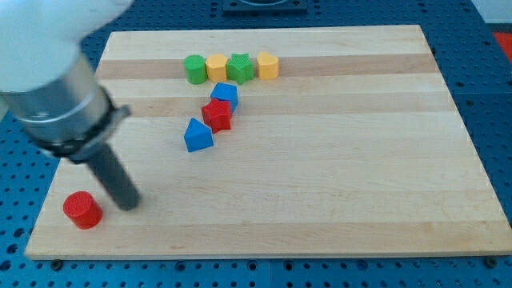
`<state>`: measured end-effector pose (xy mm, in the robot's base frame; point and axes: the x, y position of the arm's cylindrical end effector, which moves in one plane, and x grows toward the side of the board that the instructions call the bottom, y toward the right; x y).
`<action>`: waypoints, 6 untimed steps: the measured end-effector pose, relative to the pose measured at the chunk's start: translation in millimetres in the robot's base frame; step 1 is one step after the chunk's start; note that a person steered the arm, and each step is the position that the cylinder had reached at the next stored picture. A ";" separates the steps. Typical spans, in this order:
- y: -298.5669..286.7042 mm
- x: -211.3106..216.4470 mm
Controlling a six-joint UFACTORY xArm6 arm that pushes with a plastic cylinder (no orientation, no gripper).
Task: Place the red circle towards the bottom left
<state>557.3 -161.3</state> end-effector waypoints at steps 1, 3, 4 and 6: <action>84.1 -5.7; 175.3 -77.6; 168.0 -108.5; 45.5 -118.2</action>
